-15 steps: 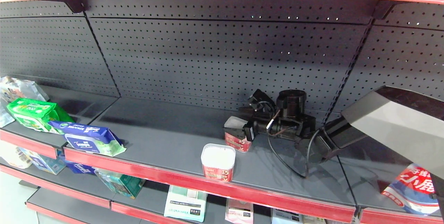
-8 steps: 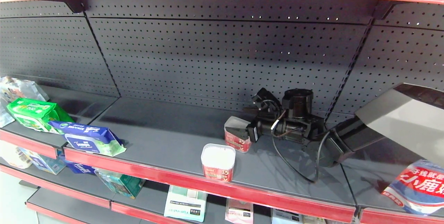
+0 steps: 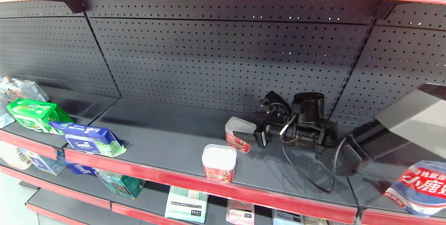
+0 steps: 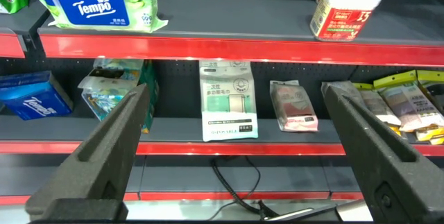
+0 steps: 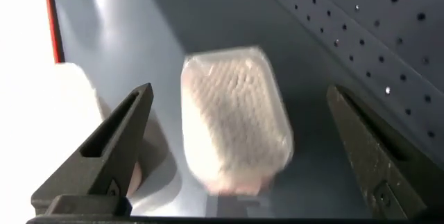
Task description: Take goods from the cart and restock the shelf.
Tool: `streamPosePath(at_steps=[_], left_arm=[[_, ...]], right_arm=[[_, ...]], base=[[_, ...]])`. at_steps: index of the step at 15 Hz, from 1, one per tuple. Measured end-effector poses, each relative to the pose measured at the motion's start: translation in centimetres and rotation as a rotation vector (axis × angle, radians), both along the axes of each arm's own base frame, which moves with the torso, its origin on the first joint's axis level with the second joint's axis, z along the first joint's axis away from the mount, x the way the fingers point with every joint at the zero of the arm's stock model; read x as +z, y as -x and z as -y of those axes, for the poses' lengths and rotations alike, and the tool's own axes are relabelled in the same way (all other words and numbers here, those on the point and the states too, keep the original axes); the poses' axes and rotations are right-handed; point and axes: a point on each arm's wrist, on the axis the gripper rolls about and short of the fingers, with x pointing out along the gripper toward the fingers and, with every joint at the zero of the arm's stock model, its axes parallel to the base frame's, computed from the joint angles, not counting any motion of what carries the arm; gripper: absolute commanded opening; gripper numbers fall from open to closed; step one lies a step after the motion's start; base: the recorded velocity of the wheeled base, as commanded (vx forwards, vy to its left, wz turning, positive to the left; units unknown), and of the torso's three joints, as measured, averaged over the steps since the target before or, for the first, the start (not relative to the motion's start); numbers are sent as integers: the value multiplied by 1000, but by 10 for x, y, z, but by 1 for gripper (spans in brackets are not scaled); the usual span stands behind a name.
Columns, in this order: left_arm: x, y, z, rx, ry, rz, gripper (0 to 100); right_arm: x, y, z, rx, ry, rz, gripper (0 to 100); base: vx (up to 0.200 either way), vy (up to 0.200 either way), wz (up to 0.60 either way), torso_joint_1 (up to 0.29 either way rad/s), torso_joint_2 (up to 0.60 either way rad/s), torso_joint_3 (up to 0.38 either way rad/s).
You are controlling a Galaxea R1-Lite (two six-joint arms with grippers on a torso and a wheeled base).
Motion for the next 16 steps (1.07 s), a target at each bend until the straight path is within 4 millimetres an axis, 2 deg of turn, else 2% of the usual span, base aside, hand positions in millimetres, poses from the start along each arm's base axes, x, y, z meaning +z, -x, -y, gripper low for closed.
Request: streamPosePath(at_steps=[6, 16], left_arm=[[0, 0, 0, 0, 0, 0, 100], [0, 0, 0, 0, -2, 0, 100]], right_arm=[[-9, 20, 12, -29, 42, -56, 100], [-19, 13, 16, -111, 72, -70, 100]], base=[[0, 0, 0, 0, 0, 0], [0, 0, 0, 0, 0, 0]])
